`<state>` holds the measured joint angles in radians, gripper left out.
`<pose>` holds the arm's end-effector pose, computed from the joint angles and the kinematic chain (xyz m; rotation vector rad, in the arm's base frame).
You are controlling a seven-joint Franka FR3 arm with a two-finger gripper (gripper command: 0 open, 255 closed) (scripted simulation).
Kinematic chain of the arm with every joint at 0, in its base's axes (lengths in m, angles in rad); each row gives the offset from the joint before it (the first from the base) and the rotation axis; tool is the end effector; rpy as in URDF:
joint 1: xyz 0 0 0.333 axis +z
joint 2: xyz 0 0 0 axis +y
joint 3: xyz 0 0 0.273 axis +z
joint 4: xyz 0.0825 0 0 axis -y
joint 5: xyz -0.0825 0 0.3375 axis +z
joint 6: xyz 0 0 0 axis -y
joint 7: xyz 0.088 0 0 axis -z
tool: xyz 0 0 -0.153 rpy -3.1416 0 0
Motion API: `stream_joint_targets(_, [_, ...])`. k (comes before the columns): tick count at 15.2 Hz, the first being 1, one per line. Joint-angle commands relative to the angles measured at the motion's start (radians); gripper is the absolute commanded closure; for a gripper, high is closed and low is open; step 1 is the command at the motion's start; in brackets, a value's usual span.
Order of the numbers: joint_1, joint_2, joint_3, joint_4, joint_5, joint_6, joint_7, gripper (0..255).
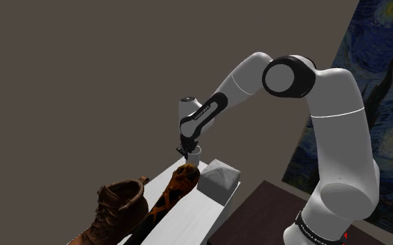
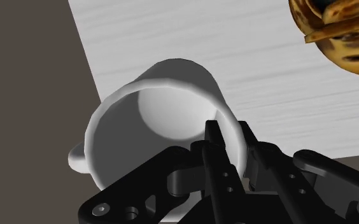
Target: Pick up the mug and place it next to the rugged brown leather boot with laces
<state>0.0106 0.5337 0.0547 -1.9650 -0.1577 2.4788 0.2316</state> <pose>0.5626 0.0337 0.1512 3.0708 -0.0743 -0.0115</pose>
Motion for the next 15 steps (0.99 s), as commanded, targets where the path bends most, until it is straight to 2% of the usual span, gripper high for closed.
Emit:
stream_joint_targets(1, [-0.002,-0.021,0.002,-0.001,0.003,-0.019,-0.004,255])
stream_joint_targets(15, [-0.010,-0.154,0.016,0.010,0.028,-0.162,-0.028,255])
